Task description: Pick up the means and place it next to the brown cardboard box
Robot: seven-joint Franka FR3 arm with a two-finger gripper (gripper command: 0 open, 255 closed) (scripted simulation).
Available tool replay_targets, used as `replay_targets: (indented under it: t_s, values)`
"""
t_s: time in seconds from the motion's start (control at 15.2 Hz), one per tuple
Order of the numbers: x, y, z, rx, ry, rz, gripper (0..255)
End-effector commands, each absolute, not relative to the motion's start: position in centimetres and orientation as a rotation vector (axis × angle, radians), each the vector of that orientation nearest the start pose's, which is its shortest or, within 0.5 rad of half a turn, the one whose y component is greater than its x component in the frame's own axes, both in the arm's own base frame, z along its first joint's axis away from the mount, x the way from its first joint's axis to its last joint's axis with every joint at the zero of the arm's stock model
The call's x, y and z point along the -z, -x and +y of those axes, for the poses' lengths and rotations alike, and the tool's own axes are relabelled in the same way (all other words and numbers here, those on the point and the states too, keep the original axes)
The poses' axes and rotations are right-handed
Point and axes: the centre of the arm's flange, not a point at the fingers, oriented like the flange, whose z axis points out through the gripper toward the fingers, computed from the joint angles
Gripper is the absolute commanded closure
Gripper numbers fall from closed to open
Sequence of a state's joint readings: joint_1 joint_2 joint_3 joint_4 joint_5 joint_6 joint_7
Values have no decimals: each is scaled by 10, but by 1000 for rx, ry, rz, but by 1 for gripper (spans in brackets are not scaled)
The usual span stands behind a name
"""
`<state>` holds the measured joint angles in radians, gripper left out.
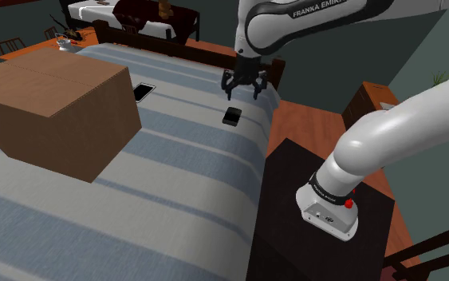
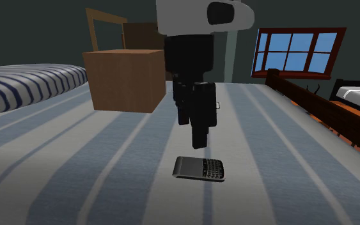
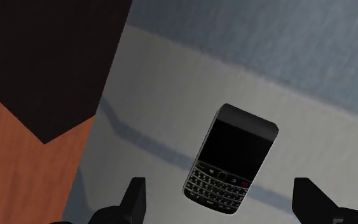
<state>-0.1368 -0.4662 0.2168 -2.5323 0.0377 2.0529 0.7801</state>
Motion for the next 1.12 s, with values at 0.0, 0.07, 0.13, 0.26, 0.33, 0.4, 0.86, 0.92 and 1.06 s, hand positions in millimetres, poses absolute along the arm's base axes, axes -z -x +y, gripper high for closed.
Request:
replay_targets:
  t_s: [0.0, 0.07, 0.13, 0.26, 0.33, 0.4, 0.86, 0.92, 1.06]
  values:
    - [-405, -407, 36, 5, 2926, 1312, 0]
    - [-393, -413, 36, 2, 2894, 1381, 0]
    - [-381, -420, 36, -2, 2860, 1449, 0]
    - [-365, -425, 36, -5, 2827, 1509, 0]
    - [-360, -425, 35, -5, 2827, 1509, 0]
    - [-355, -425, 35, -5, 2827, 1509, 0]
    - [-331, -424, 34, -5, 2827, 1509, 0]
    - [-331, -424, 34, -5, 2827, 1509, 0]
    - [-331, -424, 34, -5, 2827, 1509, 0]
